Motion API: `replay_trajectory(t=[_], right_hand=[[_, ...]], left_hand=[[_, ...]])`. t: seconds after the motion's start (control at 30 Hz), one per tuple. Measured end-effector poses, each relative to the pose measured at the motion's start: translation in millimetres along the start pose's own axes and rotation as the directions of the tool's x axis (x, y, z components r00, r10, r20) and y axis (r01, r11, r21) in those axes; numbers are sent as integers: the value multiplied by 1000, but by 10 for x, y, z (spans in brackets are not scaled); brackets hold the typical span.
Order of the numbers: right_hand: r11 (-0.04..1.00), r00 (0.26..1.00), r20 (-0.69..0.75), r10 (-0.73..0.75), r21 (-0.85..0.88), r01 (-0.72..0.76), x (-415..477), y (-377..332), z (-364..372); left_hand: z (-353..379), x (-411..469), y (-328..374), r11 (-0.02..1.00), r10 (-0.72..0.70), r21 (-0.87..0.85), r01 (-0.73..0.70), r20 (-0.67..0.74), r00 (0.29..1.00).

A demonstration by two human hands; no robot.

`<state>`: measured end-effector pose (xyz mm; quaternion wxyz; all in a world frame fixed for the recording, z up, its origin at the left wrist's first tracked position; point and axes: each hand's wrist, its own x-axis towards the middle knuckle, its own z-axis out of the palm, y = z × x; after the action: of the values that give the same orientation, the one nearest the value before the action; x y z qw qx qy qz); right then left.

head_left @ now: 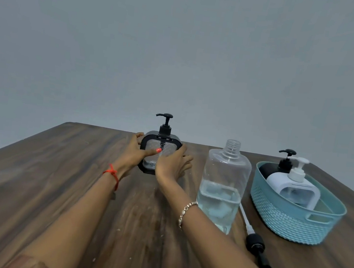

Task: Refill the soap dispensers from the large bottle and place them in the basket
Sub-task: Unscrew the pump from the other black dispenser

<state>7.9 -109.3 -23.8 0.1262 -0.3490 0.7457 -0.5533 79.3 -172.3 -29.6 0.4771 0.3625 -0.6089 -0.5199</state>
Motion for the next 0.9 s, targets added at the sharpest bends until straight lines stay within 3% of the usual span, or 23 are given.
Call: replay_trajectory(t=[0.27, 0.57, 0.9], right_hand=[[937, 938, 7, -345, -44, 345, -305, -180, -318], [910, 901, 137, -412, 14, 414, -404, -94, -759], [838, 765, 366, -530, 89, 538, -496, -81, -1326]], left_hand=[[-233, -416, 172, 998, 20, 61, -24, 63, 998], [-175, -961, 267, 998, 24, 62, -32, 135, 991], [-110, -1271, 315, 996, 11, 77, -33, 267, 964]])
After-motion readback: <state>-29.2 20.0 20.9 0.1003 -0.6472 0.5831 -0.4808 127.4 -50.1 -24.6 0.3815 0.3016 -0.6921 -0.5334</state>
